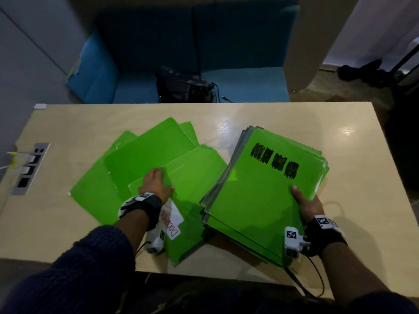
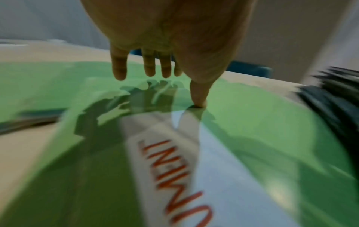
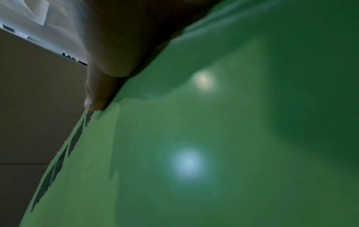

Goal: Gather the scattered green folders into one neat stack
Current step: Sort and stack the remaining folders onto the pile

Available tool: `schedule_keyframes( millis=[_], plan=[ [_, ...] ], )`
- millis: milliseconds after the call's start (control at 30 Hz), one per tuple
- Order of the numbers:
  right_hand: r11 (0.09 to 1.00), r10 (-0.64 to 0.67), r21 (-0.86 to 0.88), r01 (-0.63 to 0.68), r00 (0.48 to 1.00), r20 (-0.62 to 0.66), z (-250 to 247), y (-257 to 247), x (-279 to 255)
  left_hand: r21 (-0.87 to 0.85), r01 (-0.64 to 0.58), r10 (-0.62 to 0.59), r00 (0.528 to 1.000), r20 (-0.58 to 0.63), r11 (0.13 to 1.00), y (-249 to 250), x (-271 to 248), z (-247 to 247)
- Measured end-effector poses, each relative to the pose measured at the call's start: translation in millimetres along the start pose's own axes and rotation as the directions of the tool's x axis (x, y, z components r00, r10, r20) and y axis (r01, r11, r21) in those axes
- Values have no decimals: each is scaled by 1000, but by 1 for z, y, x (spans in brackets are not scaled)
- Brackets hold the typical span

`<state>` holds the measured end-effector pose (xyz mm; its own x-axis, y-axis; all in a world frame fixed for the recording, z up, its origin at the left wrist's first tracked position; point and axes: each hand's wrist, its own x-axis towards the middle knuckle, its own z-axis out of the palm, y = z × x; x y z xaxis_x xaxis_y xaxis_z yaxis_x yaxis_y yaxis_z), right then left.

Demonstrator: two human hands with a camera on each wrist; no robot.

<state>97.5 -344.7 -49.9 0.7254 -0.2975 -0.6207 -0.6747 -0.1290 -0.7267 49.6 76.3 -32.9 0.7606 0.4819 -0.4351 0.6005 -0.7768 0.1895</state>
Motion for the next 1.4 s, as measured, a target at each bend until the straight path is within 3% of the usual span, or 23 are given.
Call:
schedule_keyframes(
  millis=[100,233,333,400,600,733,800,867,1000,1067,1167,1267,1400],
  plan=[
    [998,-28,-58,29,1000,14,1,-3,-3,-172,237,-247,968,-40,956,-40,-15,5],
    [990,-47,-132,45,999,-11,0,-1,-2,-302,360,-389,920,-40,883,-59,-28,19],
    [981,-45,-190,44,999,-2,0,1,0,-394,489,-507,860,67,778,-54,-30,21],
    [972,-34,-231,33,999,-2,-1,0,2,-424,531,-533,837,124,734,-55,-30,20],
    [974,-42,-222,46,999,20,-1,0,0,-585,503,-496,847,189,636,-75,-41,27],
    [978,-41,-203,42,999,8,-1,-1,-2,-533,449,-352,894,279,717,-117,-22,65],
    [981,-39,-188,41,999,13,-1,-2,-3,-539,390,-275,919,283,747,-104,-37,42],
    [985,-32,-169,34,999,17,1,-2,-7,-578,375,-282,927,248,725,-83,-51,8],
    [986,-24,-162,28,999,22,2,1,-10,-674,280,-310,947,78,684,-67,-26,-52],
    [993,-15,-115,19,999,32,4,1,-11,-678,177,-286,957,-52,713,-60,-11,-88],
    [997,-28,-66,30,999,29,3,1,-11,-565,16,-224,927,-302,825,-43,-2,-149],
    [1000,17,-10,-17,999,30,4,9,-5,-434,-217,28,916,-400,875,-11,-9,-219],
    [1000,23,4,-24,999,34,4,3,-12,-247,-522,447,842,-302,817,49,-40,-296]
  ],
)
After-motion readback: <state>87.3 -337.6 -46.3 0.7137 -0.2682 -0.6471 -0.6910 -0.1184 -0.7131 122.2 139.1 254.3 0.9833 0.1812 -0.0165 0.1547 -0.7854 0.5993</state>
